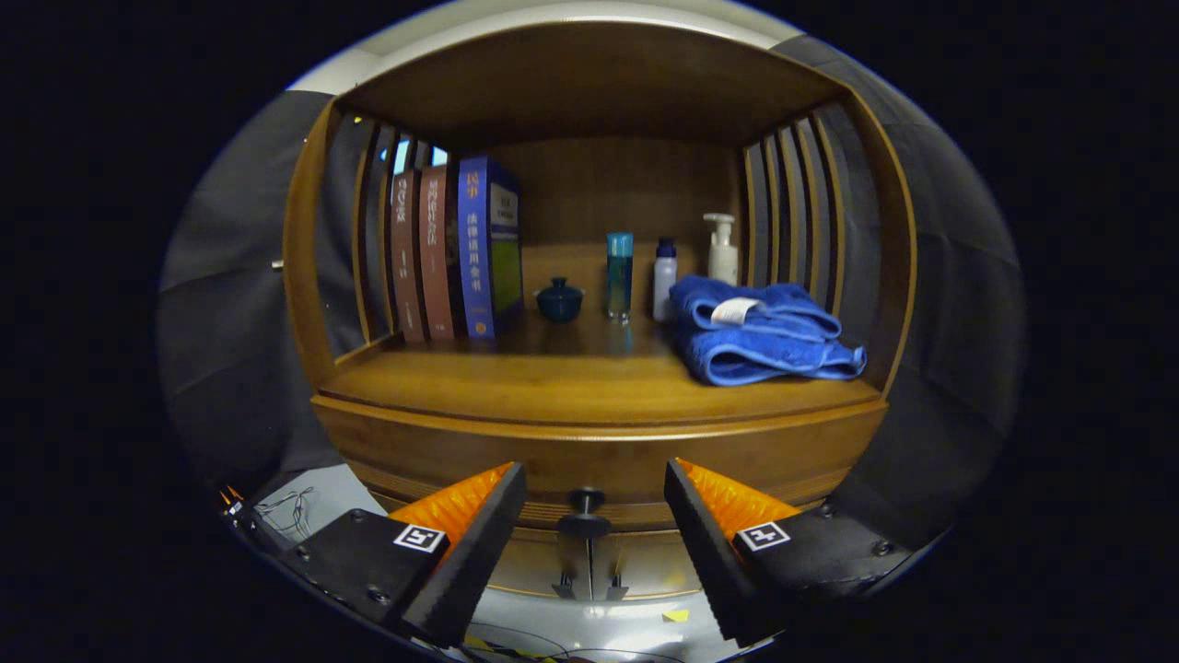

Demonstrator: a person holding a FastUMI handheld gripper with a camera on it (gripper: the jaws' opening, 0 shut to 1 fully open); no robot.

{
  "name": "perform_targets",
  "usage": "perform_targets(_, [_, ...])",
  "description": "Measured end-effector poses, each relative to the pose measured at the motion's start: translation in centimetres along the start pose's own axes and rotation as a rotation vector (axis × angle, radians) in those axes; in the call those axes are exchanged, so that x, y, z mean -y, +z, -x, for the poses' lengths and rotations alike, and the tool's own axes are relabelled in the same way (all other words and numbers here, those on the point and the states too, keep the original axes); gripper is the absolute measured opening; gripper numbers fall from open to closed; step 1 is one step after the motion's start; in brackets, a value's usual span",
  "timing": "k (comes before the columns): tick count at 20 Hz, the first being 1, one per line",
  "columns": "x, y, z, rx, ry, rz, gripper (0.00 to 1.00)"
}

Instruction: Pull open the drawer, take out the items inside it, and place them on the countertop above the cabinet.

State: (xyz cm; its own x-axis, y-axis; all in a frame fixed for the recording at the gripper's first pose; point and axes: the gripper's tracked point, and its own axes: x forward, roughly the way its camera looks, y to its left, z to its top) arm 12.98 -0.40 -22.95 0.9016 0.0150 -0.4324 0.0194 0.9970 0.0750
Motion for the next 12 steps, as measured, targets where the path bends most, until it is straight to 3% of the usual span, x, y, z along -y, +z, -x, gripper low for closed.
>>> perform_targets(8, [-0.3, -4.9, -3.6, -0.132, -0.001, -0.003, 0.96])
perform_targets(11, [-0.6, -5.5, -4.4, -0.142, 0.008, 0.005, 0.58])
perform_targets(12, [-0.5, -5.4, -4.0, -0.140, 0.003, 0.007, 0.52])
